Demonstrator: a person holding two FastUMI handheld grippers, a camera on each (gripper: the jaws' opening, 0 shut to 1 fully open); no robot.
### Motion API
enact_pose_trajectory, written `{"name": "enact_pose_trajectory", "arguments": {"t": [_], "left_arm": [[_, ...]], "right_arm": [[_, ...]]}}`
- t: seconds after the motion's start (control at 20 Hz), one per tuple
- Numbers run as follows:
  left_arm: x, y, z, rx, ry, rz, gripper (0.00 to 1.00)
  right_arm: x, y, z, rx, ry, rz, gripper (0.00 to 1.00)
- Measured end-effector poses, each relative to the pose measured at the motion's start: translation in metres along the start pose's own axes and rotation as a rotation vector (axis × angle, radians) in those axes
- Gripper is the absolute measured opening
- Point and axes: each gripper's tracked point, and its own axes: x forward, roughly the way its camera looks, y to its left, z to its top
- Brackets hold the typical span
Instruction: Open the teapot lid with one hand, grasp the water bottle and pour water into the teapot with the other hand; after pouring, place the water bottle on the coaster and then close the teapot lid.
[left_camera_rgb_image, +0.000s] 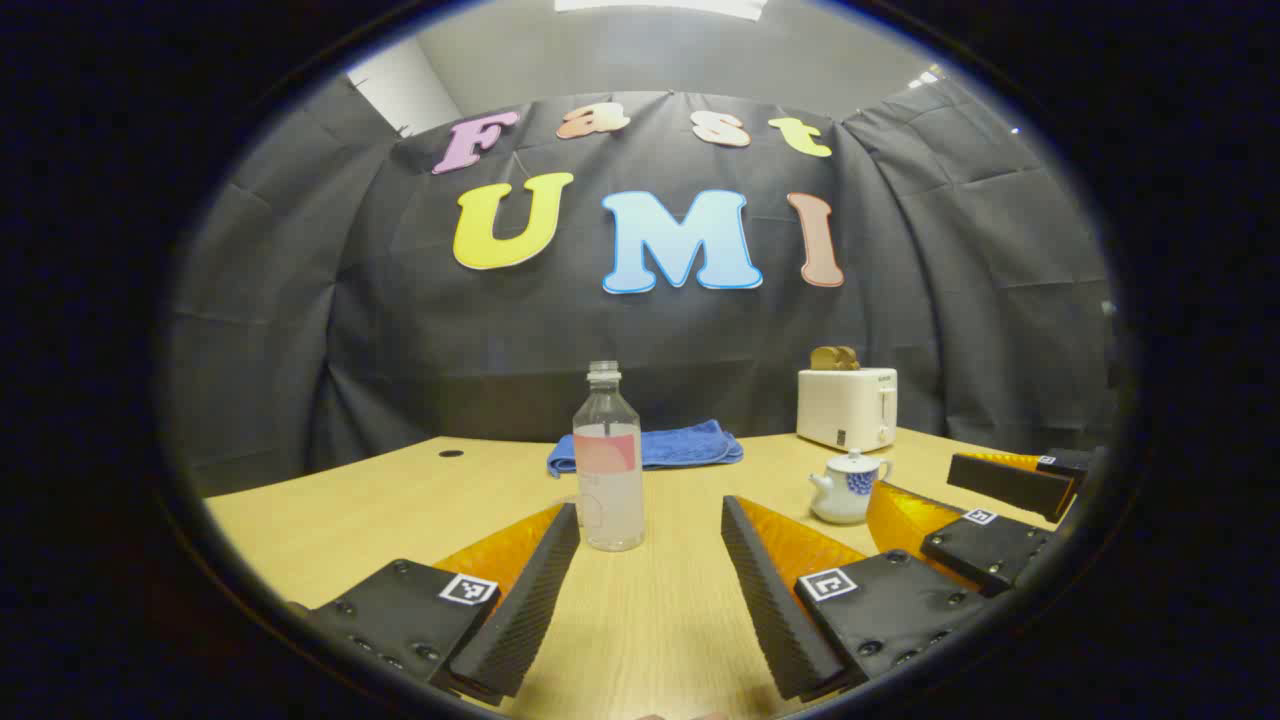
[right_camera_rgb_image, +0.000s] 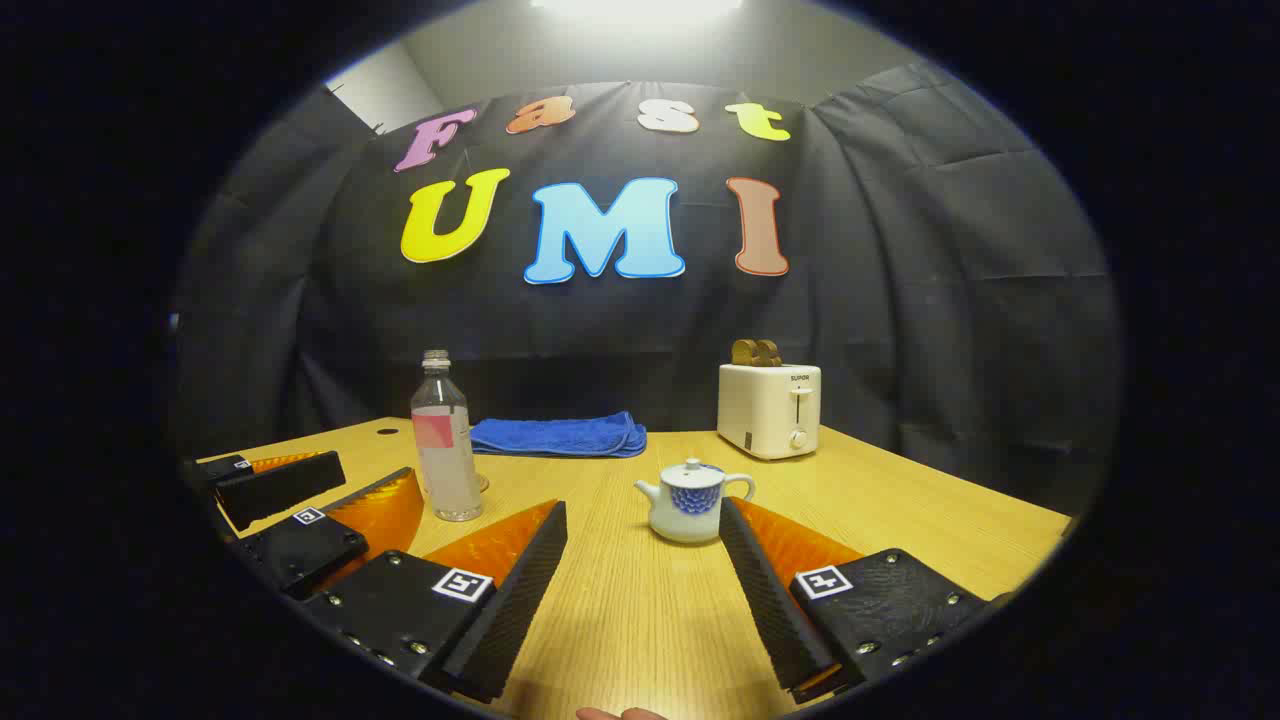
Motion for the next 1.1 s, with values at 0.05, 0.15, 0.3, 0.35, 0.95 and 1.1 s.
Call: {"name": "enact_pose_trajectory", "arguments": {"t": [0.05, 0.15, 0.3, 0.35, 0.95, 1.1], "left_arm": [[0.000, 0.002, -0.001, 0.001, 0.001, 0.019, 0.99], [0.002, 0.003, -0.001, 0.002, 0.002, 0.033, 1.00], [0.001, 0.000, 0.000, 0.001, -0.003, 0.003, 1.00], [0.001, 0.000, 0.000, 0.002, -0.002, 0.002, 1.00], [0.001, -0.006, 0.026, 0.039, -0.037, -0.035, 1.00], [0.007, -0.002, 0.034, 0.031, -0.040, -0.038, 1.00]], "right_arm": [[0.000, -0.002, -0.002, 0.000, 0.002, -0.012, 0.94], [0.001, -0.003, 0.000, -0.001, -0.001, -0.024, 0.94], [0.002, -0.005, -0.001, 0.001, -0.005, -0.041, 0.94], [0.002, -0.004, 0.001, 0.012, -0.005, -0.035, 0.94], [0.084, -0.042, 0.030, 0.012, -0.039, -0.074, 0.94], [0.106, -0.041, 0.035, -0.017, -0.042, -0.070, 0.95]]}}
